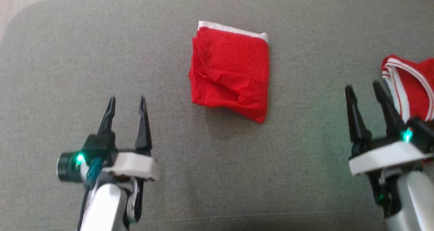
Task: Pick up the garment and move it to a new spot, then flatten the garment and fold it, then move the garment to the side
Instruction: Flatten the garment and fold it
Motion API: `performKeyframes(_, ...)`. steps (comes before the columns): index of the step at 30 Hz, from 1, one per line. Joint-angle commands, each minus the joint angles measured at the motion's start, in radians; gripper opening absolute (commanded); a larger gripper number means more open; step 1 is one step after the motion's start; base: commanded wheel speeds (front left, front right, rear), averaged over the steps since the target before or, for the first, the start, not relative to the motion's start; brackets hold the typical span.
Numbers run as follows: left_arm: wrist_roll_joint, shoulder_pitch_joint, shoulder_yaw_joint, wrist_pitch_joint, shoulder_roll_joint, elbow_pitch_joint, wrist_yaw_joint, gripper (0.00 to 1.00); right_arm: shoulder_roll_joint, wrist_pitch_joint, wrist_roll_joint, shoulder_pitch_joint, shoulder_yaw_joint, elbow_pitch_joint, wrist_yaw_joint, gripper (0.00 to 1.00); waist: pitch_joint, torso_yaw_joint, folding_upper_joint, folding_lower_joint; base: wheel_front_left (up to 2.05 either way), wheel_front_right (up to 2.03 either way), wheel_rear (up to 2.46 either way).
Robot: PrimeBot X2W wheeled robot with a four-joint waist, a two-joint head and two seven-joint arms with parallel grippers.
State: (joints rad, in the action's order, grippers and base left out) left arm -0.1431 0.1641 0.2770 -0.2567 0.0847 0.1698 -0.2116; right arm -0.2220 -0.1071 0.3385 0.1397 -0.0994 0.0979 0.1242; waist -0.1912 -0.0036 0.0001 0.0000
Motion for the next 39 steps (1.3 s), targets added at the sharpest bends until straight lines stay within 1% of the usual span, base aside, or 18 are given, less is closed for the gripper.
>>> performKeyframes(1,0.004,-0.003,-0.038,-0.005,0.022,-0.027,-0.006,1.0,0.012,0.017,-0.016,-0.024,-0.003,-0.061,0.007,1.0,0.026,-0.013,-0.0001,0.0,0.0,0.0,0.0)
performKeyframes(7,0.002,-0.055,-0.039,-0.005,0.036,-0.029,-0.006,1.0,0.051,0.065,-0.044,-0.111,0.031,-0.131,0.007,1.0,0.071,-0.021,-0.0001,0.0,0.0,0.0,0.0)
performKeyframes(16,-0.005,-0.1,-0.031,-0.002,0.044,-0.036,-0.012,1.0,0.084,0.104,-0.07,-0.176,0.059,-0.19,0.007,1.0,0.107,-0.019,-0.0001,0.0,0.0,0.0,0.0)
performKeyframes(39,-0.019,-0.135,-0.02,0.015,0.058,-0.049,-0.033,1.0,0.1,0.13,-0.077,-0.208,0.064,-0.209,0.007,1.0,0.15,-0.018,-0.0001,0.0,0.0,0.0,0.0)
